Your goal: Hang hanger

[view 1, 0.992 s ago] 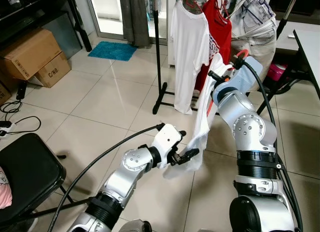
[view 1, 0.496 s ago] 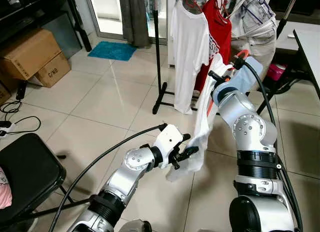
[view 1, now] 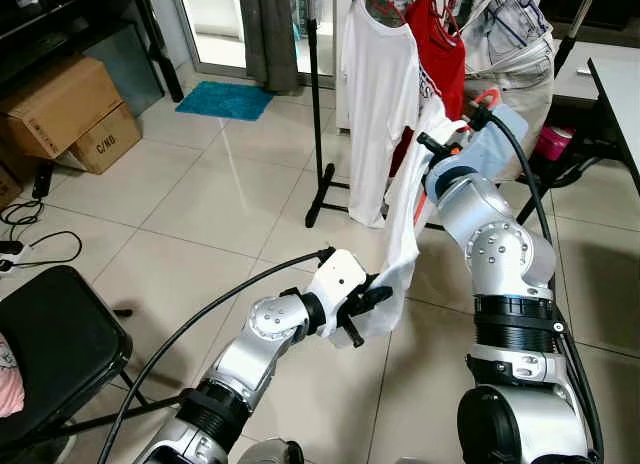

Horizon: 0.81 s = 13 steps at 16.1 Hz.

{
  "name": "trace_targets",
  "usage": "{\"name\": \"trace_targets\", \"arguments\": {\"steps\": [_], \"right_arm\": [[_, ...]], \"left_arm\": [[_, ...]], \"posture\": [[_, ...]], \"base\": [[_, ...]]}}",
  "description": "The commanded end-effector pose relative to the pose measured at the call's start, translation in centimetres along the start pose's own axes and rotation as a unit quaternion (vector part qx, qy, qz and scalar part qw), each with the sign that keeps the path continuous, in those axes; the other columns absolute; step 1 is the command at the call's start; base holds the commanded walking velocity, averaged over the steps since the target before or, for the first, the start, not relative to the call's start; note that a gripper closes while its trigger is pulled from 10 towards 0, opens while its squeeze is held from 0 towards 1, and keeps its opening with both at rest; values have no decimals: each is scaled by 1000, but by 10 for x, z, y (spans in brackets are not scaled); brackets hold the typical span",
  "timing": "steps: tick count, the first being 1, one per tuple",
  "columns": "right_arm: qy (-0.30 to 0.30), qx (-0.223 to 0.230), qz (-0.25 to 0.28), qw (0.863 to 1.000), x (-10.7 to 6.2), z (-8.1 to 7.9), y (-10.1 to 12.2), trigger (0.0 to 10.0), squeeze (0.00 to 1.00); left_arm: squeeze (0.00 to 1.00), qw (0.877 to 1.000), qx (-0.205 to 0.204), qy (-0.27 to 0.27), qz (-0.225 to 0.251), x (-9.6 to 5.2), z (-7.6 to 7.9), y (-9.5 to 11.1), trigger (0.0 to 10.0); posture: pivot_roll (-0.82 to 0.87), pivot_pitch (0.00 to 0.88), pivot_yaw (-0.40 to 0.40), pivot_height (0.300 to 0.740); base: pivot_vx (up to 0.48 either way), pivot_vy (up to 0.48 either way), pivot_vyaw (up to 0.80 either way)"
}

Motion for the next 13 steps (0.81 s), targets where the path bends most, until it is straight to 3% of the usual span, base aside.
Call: {"name": "trace_targets", "arguments": {"steps": [1, 6, 13], "right_arm": [[10, 4, 9, 1000, 0, -7, 5, 10000, 0], [5, 6, 14, 1000, 2, -6, 8, 10000, 0], [-16, 9, 55, 998, 14, -6, 24, 10000, 0]], "left_arm": [[0, 1000, 6, -5, -1, 1, -1, 1, 0], [0, 1000, 4, -14, -1, 1, 0, 0, 0], [0, 996, -4, -89, -8, 1, 24, -5, 0]], "posture": [[-49, 55, 58, 740], [-49, 54, 58, 740], [-62, 62, 45, 740]], "base": [[0, 0, 0], [0, 0, 0], [0, 0, 0]]}}
Point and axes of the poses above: a point about 5 cm out from each wrist's last joint towards the gripper, its own x axis pointing out of the wrist towards the gripper, its own y axis along the axis of the wrist's last joint, z = x × y, the point moved 2 cm from there along x, pointing out of the wrist towards the gripper, and after that the axes turned 9 degrees about x, right-handed, at the moved point
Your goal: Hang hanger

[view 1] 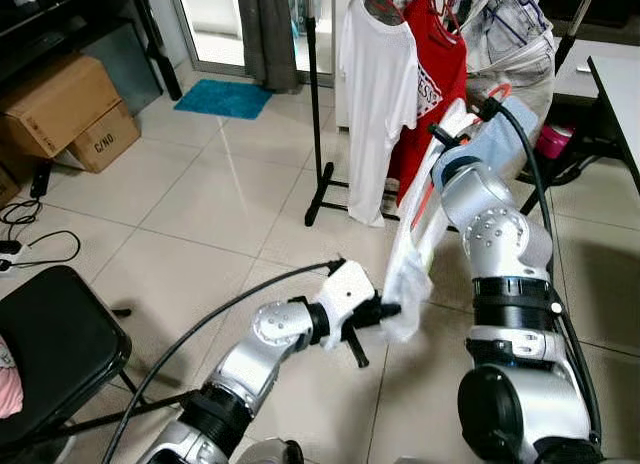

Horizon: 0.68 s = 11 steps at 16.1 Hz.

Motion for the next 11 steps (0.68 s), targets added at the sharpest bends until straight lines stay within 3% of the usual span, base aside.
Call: {"name": "trace_targets", "arguments": {"steps": [1, 4, 6, 7, 11], "right_arm": [[17, 2, 31, 999, 1, -11, 15, 10000, 0], [15, -5, 33, 999, 3, -10, 15, 10000, 0], [12, -8, 31, 999, 4, -7, 14, 10000, 0], [13, -9, 29, 999, 3, -5, 13, 10000, 0], [6, -17, 31, 999, 1, 9, 11, 10000, 0]], "left_arm": [[0, 1000, -6, -24, -9, 1, 10, -5, 0], [0, 999, -10, -31, -6, 1, 14, -4, 0], [0, 1000, 8, 1, -22, 0, 8, -7, 0], [1000, 999, 3, 39, -16, -2, -3, -4, 10000], [1000, 1000, -6, 24, 0, -20, -14, 6, 10000]], "posture": [[-63, 63, 44, 740], [-68, 71, 33, 740], [-67, 72, 31, 740], [-65, 71, 33, 740], [-45, 57, 46, 740]], "base": [[0, 0, 0], [0, 0, 0], [0, 0, 0], [0, 0, 0], [0, 0, 0]]}}
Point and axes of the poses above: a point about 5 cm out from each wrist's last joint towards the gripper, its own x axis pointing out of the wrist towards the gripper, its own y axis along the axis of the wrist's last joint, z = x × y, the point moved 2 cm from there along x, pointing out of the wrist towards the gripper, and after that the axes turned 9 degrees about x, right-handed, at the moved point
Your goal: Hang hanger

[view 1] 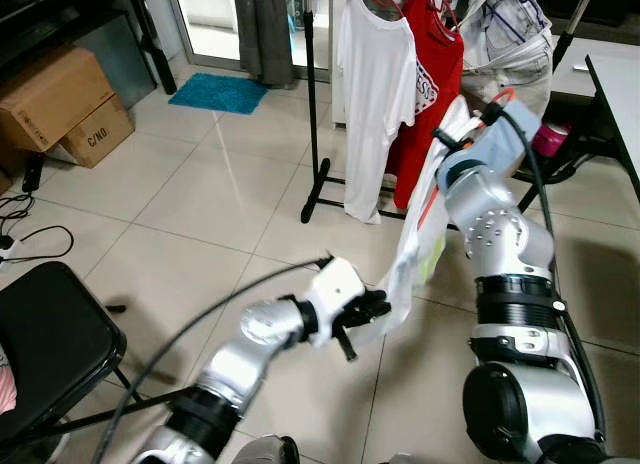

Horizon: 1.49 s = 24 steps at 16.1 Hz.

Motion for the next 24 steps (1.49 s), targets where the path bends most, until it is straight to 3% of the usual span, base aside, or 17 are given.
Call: {"name": "trace_targets", "arguments": {"steps": [1, 5, 7, 8, 9, 11, 13, 14, 15, 17, 19, 20, 21, 22, 24], "right_arm": [[8, -9, 19, 1000, -3, 2, 6, 10000, 0], [21, -37, 4, 999, -15, 21, -5, 10000, 0], [71, -57, -14, 996, -32, 25, -9, 10000, 0], [90, -72, -18, 993, -40, 27, -8, 10000, 0], [102, -86, -21, 991, -47, 28, -7, 10000, 0], [125, -97, -31, 987, -57, 25, -8, 10000, 0], [150, -109, -48, 981, -67, 20, -13, 10000, 0], [163, -119, -58, 978, -71, 18, -17, 10000, 0], [172, -135, -68, 973, -77, 16, -21, 10000, 0], [178, -146, -74, 970, -80, 13, -25, 10000, 0], [189, -150, -81, 967, -87, 9, -28, 10000, 0], [194, -152, -83, 965, -90, 7, -30, 10000, 0], [201, -153, -86, 964, -93, 5, -31, 10000, 0], [206, -153, -88, 963, -94, 3, -31, 10000, 0], [222, -152, -90, 959, -98, -3, -33, 10000, 0]], "left_arm": [[1000, 1000, -6, -1, 8, -6, -2, 5, 10000], [1000, 999, -14, 29, 23, -29, -14, 17, 10000], [1000, 993, -29, 116, 19, -53, -37, 18, 10000], [1000, 984, -38, 175, 12, -65, -54, 16, 10000], [1000, 978, -49, 202, 14, -70, -65, 17, 10000], [1000, 979, -57, 190, 35, -66, -71, 28, 10000], [1000, 985, -57, 149, 70, -52, -68, 47, 10000], [1000, 982, -81, 126, 112, -44, -66, 60, 10000], [1000, 974, -130, 99, 155, -35, -66, 73, 10000], [1000, 969, -162, 89, 166, -28, -68, 77, 10000], [973, 953, -214, 95, 193, -24, -75, 79, 10000], [600, 944, -238, 96, 206, -23, -78, 81, 10000], [145, 942, -249, 87, 205, -22, -79, 81, 10000], [0, 944, -250, 80, 200, -21, -77, 80, 10000], [0, 948, -249, 57, 191, -17, -73, 77, 10000]], "posture": [[-42, 53, 47, 740], [-15, 32, 36, 740], [-11, 21, 49, 740], [-17, 18, 57, 740], [-19, 14, 60, 740], [-20, 13, 64, 740], [-22, 11, 66, 740], [-25, 14, 69, 740], [-28, 15, 72, 740], [-34, 14, 78, 740], [-39, 8, 87, 740], [-40, 7, 88, 740], [-40, 7, 89, 740], [-37, 8, 89, 740], [-38, 13, 89, 740]], "base": [[0, 0, 0], [0, 0, 0], [0, 0, 0], [0, 0, 0], [0, 0, 0], [0, 0, 0], [0, 0, 0], [0, 0, 0], [0, 0, 0], [0, 0, 0], [0, 0, 0], [0, 0, 0], [0, 0, 0], [0, 0, 0], [0, 0, 0]]}}
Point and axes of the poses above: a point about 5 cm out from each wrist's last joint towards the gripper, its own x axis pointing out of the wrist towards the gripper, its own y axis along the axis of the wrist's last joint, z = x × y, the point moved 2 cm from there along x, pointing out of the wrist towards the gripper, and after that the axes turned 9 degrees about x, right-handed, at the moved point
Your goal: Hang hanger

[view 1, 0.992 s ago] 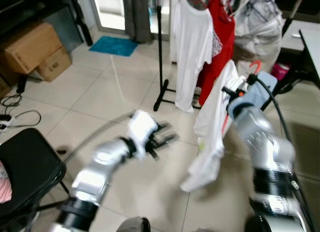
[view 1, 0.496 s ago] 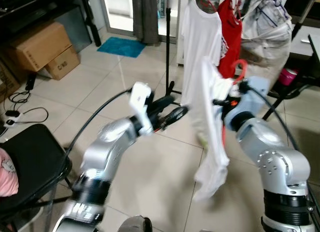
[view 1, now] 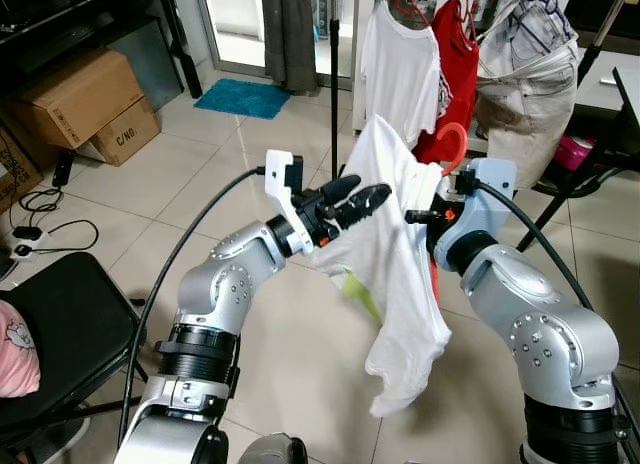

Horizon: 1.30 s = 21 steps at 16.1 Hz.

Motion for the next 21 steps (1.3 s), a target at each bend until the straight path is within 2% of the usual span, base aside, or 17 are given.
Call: {"name": "trace_targets", "arguments": {"steps": [1, 3, 5, 6, 7, 10, 21], "right_arm": [[32, -6, 8, 999, -4, -14, 5, 10000, 0], [35, -14, 1, 999, -5, -17, 2, 10000, 0], [53, -27, -9, 998, -7, -24, 0, 10000, 0], [59, -30, -13, 998, -8, -27, -2, 10000, 0], [63, -33, -16, 997, -9, -29, -3, 10000, 0], [62, -36, -20, 997, -9, -30, -4, 10000, 0], [-10, -44, -31, 998, -7, -7, -8, 10000, 0]], "left_arm": [[0, 1000, 2, -28, -15, 5, 6, -2, 6353], [0, 999, 5, -32, -30, 8, 7, -6, 4353], [0, 999, 16, -24, -38, 10, 4, -9, 3059], [0, 999, 13, -26, -37, 10, 5, -10, 824], [0, 999, 12, -27, -35, 11, 5, -10, 0], [0, 999, 15, -28, -32, 13, 6, -8, 0], [0, 998, 23, -34, -38, 8, 13, -17, 0]], "posture": [[-38, 13, 89, 740], [-38, 13, 89, 740], [-40, 25, 89, 740], [-40, 25, 89, 740], [-43, 29, 89, 740], [-41, 30, 91, 740], [-35, 42, 87, 740]], "base": [[0, 0, 0], [0, 0, 0], [0, 0, 0], [0, 0, 0], [0, 0, 0], [0, 0, 0], [0, 0, 0]]}}
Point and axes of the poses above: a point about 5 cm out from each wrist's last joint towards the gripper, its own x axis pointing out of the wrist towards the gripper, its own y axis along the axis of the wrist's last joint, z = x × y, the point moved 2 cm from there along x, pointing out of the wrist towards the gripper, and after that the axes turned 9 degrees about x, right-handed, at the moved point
